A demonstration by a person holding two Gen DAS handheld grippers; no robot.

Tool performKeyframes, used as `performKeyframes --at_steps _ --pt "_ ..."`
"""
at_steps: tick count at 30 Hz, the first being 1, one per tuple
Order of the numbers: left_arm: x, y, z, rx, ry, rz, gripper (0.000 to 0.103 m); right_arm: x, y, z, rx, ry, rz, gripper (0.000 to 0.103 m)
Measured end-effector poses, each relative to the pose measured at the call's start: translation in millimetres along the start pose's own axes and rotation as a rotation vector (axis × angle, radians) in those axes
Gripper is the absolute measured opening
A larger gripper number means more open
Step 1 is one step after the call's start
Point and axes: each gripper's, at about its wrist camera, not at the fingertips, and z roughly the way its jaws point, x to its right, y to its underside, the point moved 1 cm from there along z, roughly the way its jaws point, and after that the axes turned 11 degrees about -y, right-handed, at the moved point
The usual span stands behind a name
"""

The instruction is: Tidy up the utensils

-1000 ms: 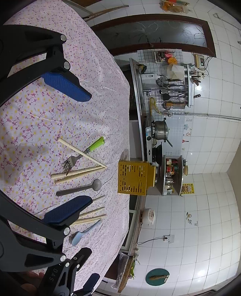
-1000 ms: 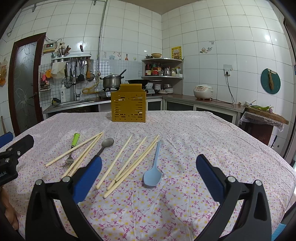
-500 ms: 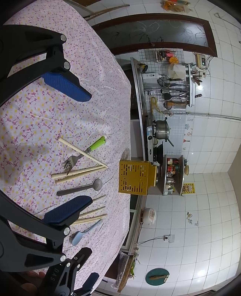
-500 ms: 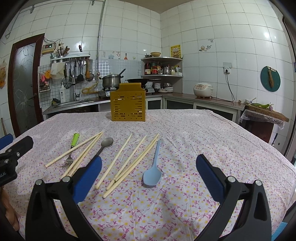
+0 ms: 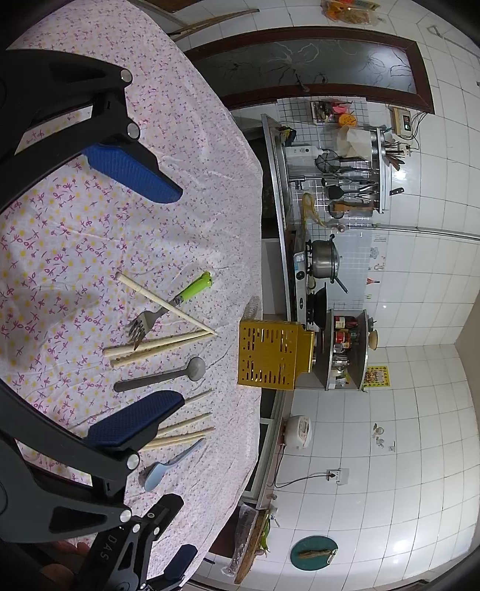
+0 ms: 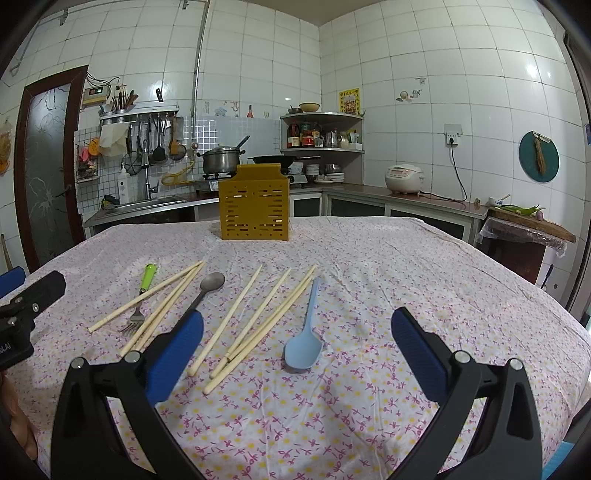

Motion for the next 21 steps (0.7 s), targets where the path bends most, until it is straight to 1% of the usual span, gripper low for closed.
performKeyframes --at_steps 12,14,16,19,21 --pt "-1 0 2 -0.014 0.01 0.0 0.098 0 0 4 -0.021 -0.004 0.002 0.099" --pt "-1 -2 6 -0.039 -0.001 -0.005 0.098 0 -2 4 -0.029 0.0 0.012 0.099" --pt "0 -5 12 -0.069 0.004 0.002 0.098 2 -5 5 -0.026 -0.002 0.02 0.099" --pt "-2 -11 21 -0.118 0.049 -0.022 0.098 2 -16 6 -0.019 0.021 0.007 0.099" --pt "-2 -16 27 -0.141 0.054 -0.034 0.098 3 -23 9 -0.022 0.048 -0.003 0.099"
